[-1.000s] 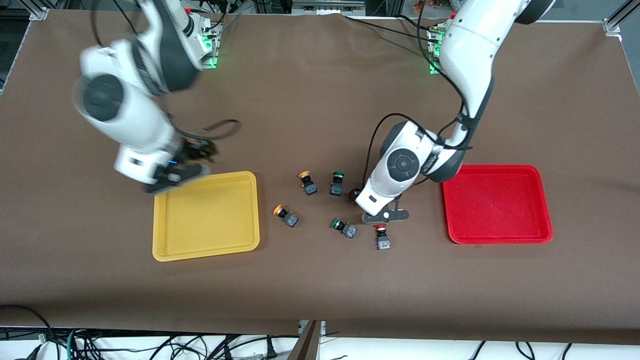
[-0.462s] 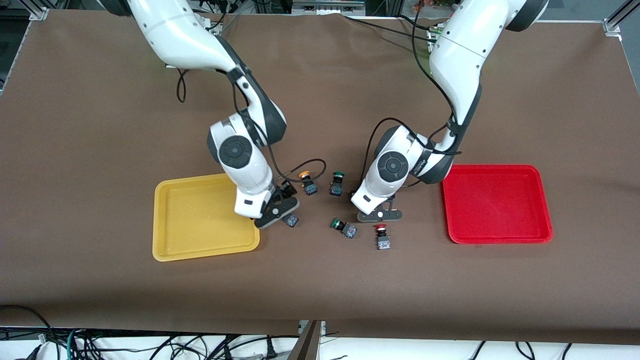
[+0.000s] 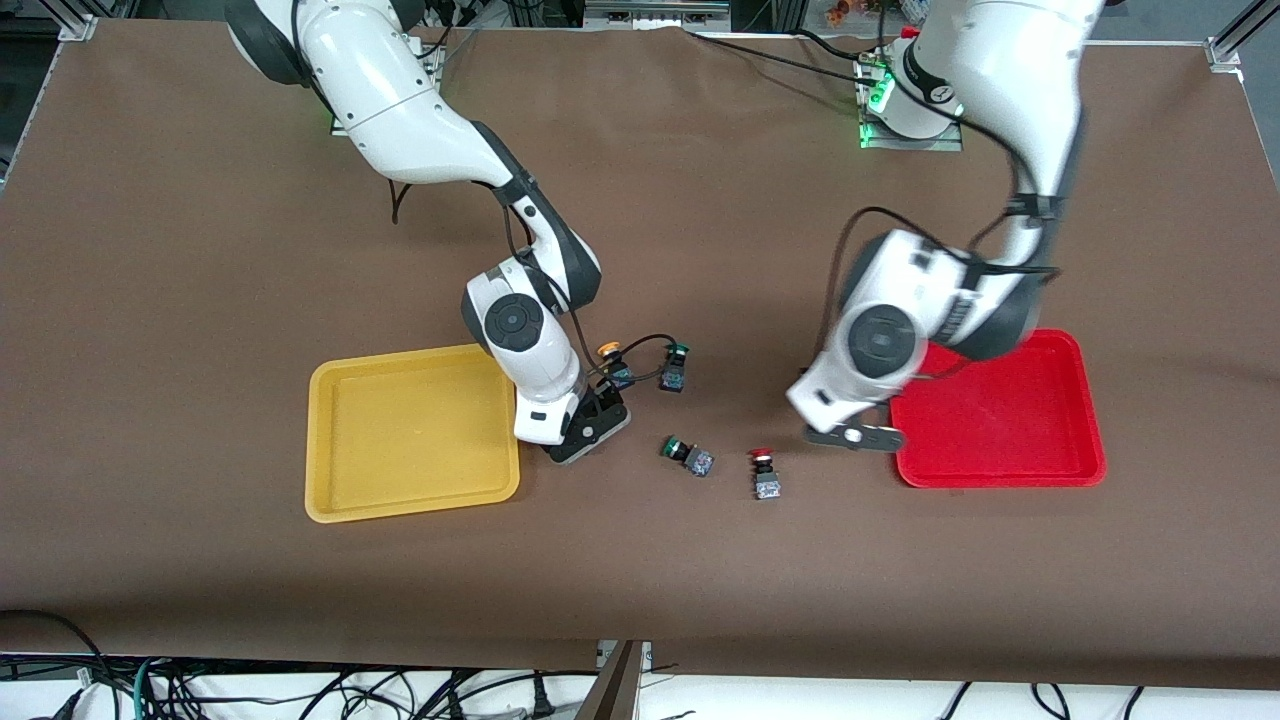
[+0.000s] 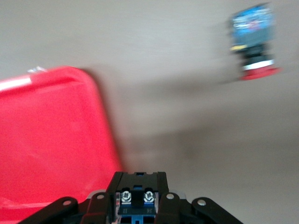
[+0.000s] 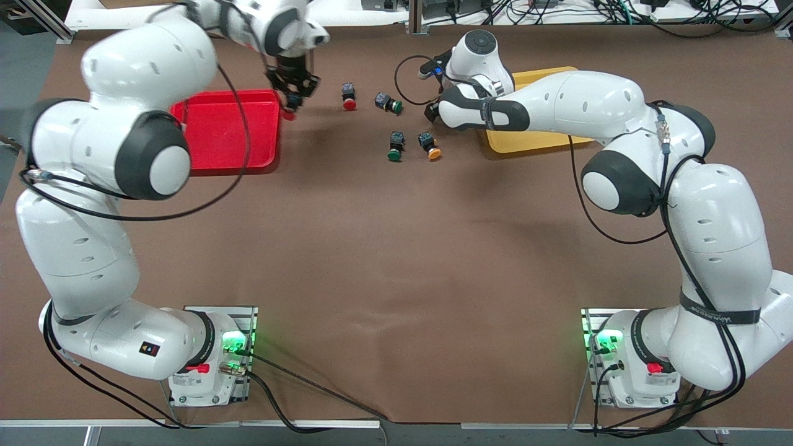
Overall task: Place red and yellow buttons in trays
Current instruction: 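Carry the red button to the red tray while the right gripper carries orange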
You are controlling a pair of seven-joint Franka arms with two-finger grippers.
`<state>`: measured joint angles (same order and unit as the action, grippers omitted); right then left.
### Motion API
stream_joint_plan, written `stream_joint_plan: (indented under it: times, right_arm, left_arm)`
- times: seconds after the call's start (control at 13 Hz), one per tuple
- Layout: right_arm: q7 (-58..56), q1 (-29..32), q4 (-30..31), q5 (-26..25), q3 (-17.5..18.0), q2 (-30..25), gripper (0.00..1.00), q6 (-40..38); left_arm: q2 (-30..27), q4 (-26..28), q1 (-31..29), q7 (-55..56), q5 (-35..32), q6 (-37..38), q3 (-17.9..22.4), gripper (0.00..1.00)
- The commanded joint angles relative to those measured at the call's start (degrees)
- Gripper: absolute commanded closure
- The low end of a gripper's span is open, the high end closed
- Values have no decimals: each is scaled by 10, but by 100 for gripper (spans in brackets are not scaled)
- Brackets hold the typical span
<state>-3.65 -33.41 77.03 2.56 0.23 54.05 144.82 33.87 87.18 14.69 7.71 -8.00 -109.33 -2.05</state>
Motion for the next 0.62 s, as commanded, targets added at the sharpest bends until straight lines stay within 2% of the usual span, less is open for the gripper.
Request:
stream_joint_plan:
  times: [0.0,0.08,0.15,0.23,0.31,0.38,0.54]
  right_arm:
    - [-16,7,-19,13,1,-12,100,-50]
    - [-17,11,-20,13,-1,-26,100,-83]
    - [-20,25,-21,12,1,-49,100,-135]
    - [-42,36,-36,12,1,-68,100,-211]
    - [-93,55,-69,12,0,-82,100,-277]
    - [-155,82,-87,11,0,-86,100,-308]
    - [-265,116,-76,4,-5,-86,100,-309]
  left_arm:
    - [21,15,-109,-215,-6,-36,-11,100]
    - [32,19,-130,-266,-5,-57,-13,100]
    - [34,23,-135,-281,-4,-61,-12,85]
    - [34,26,-136,-278,-3,-59,-12,1]
    - [27,26,-135,-277,-3,-48,-14,0]
    - [20,22,-133,-277,-1,-33,-16,0]
    - [-5,15,-128,-269,4,-26,-30,0]
